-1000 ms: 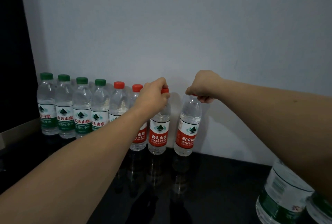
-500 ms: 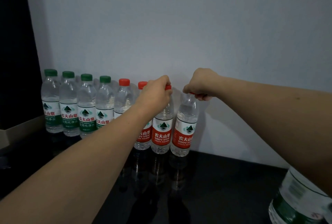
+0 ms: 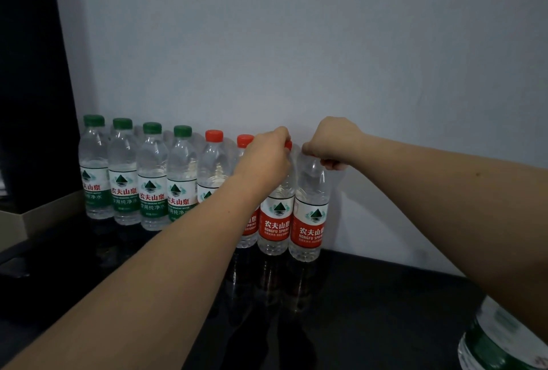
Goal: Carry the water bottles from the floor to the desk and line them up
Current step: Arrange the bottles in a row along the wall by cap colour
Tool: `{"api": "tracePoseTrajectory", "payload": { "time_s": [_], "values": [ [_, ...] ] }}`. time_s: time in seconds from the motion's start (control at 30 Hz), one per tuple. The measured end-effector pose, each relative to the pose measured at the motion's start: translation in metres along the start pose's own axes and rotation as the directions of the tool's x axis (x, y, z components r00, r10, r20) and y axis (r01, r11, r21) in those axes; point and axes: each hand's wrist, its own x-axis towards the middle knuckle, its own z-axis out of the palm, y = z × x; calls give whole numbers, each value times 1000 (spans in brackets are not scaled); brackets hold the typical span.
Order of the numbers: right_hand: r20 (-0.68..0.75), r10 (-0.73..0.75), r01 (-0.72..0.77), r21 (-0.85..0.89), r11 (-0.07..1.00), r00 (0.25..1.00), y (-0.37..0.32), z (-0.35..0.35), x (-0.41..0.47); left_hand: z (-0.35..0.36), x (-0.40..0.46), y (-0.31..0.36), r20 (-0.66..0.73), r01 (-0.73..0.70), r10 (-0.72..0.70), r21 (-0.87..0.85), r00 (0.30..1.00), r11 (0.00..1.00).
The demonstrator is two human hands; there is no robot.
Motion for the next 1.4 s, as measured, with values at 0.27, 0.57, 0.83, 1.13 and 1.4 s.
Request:
{"api": "tracePoseTrajectory", "payload": {
  "time_s": [0.27, 0.57, 0.83, 1.13, 1.4],
  "values": [
    [-18, -28, 28, 45, 999, 999, 8, -13, -8, -10, 7, 4, 121, 26, -36, 80, 992, 996],
    [-134, -122, 97, -182, 979, 983, 24, -77, -73, -68, -14, 34, 98, -26, 9, 170, 995, 985],
    [-139, -234, 193, -256, 947, 962, 41, -138, -178, -143, -82, 115, 155, -158, 134, 155, 979, 975],
    [-108, -261, 228, -251, 941, 959, 103, -185, -293, -175, -165, 194, 226, -197, 172, 93, 959, 976],
    [-123, -252, 202, -320, 926, 960, 177, -211, -352, -167, -196, 249, 291, -244, 214, 72, 933, 967]
  ]
}}
